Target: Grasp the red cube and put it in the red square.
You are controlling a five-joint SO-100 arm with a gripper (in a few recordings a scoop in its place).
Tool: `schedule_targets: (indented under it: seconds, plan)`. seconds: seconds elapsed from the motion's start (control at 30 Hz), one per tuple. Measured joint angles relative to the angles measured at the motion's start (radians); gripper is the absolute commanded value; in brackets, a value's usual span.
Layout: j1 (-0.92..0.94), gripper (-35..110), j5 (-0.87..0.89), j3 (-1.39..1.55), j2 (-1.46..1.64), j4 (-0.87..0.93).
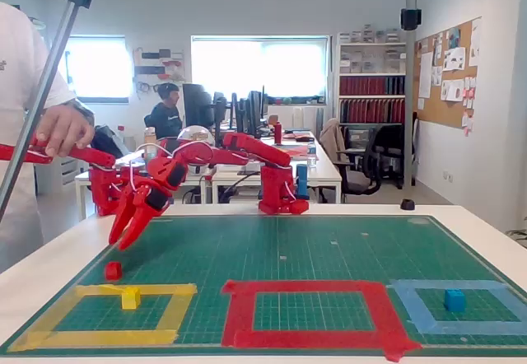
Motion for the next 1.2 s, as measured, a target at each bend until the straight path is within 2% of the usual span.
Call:
schedule_targets:
  seconds: [0.27,0.57,1.2]
  plan:
    - [0.0,20,0.0,0.0,-0.012,-0.009]
    - [0.0,20,0.0,0.008,-0.097,-0.132]
    - [-0.011,20,0.0,0.017,-0.107,-0.138]
